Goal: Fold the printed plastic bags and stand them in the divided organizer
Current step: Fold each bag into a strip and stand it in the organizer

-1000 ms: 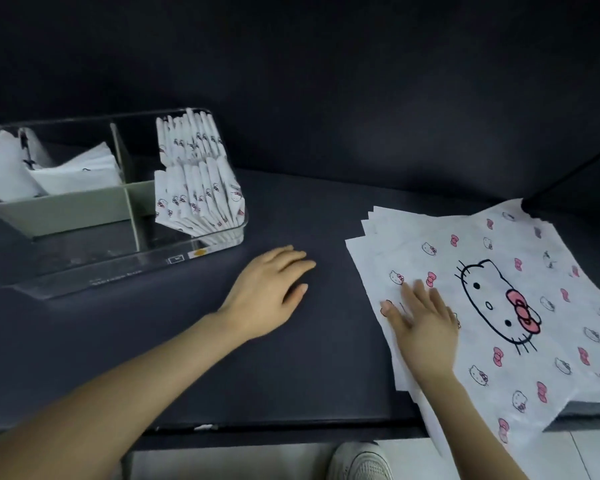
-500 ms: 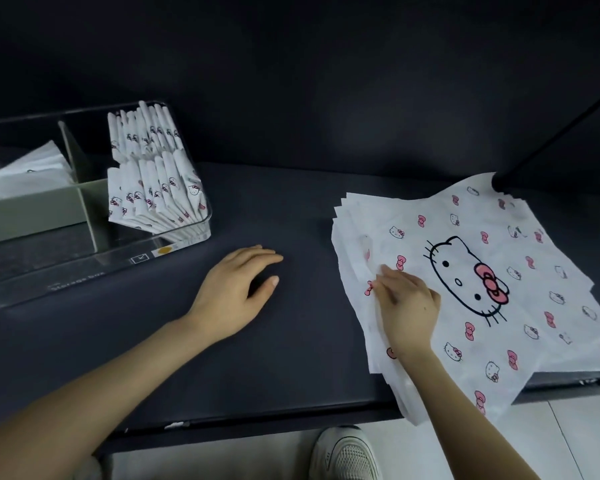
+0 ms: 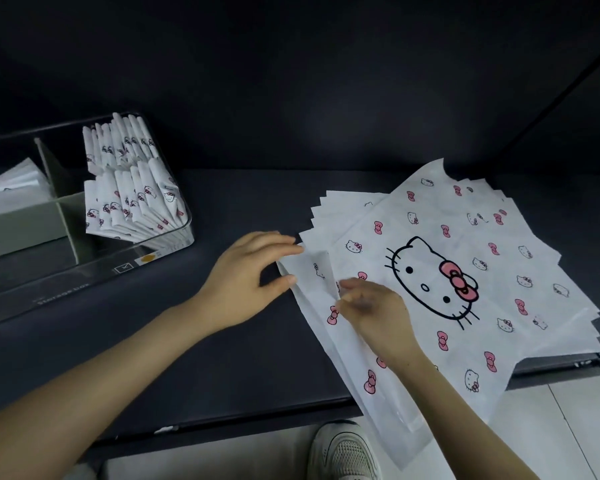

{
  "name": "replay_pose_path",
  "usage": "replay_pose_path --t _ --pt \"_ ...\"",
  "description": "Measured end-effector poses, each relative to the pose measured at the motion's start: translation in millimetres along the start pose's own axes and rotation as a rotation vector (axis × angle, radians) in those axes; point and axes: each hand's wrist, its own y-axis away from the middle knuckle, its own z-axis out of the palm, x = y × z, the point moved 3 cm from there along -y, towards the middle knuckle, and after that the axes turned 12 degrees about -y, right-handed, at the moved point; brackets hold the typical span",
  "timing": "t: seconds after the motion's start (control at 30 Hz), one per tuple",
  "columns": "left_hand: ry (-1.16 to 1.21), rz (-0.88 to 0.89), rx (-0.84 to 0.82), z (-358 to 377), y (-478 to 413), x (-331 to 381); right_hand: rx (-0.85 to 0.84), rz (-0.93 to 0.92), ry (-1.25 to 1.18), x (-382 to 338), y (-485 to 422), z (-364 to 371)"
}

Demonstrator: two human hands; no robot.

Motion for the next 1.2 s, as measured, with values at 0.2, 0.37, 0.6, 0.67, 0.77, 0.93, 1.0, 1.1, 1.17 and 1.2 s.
replay_pose_path --t 0.2,0.37,0.6,0.67,0.77,0.93,1.0,1.1,1.17,1.2 --pt "-0.006 0.115 -0.251 9.2 -38.4 18.8 -0.314 0.137 -0.362 -30.5 7.4 -12.0" --pt "0.012 0.276 -0.462 0.0 -22.2 9.0 -0.684 0.165 -0.481 -53.6 23.7 -22.3" --pt "0.493 -0.075 -0.509 5.2 28.9 -1.7 -0.695 0.176 -0.33 -51.8 21.4 -19.9" --pt "0.426 -0.184 -0.317 -6.2 32.9 -1.3 -0.723 0.186 -0.327 -57.0 24.1 -28.0" --pt "0.352 -0.27 -0.044 -33.3 46.1 4.6 -0.846 0.202 -0.317 -56.4 30.6 -47.5" --pt "0.299 -0.569 0.133 -57.6 76.9 -10.9 -0.842 0.352 -0.155 -40.5 29.0 -61.2" --pt "0.252 -0.65 0.109 -54.6 82.7 -23.5 -0.625 0.34 -0.092 -35.0 17.1 -60.6" --pt "0.288 -0.76 0.059 -40.6 81.4 -45.8 -0.243 0.246 -0.114 -26.4 -3.3 -52.2" --pt "0.358 -0.841 0.032 -33.9 76.2 -53.2 -0.058 0.203 -0.182 -24.0 -16.6 -41.4" --pt "0.376 -0.872 0.035 -31.7 73.8 -56.1 0.003 0.188 -0.189 -23.0 -24.4 -35.4"
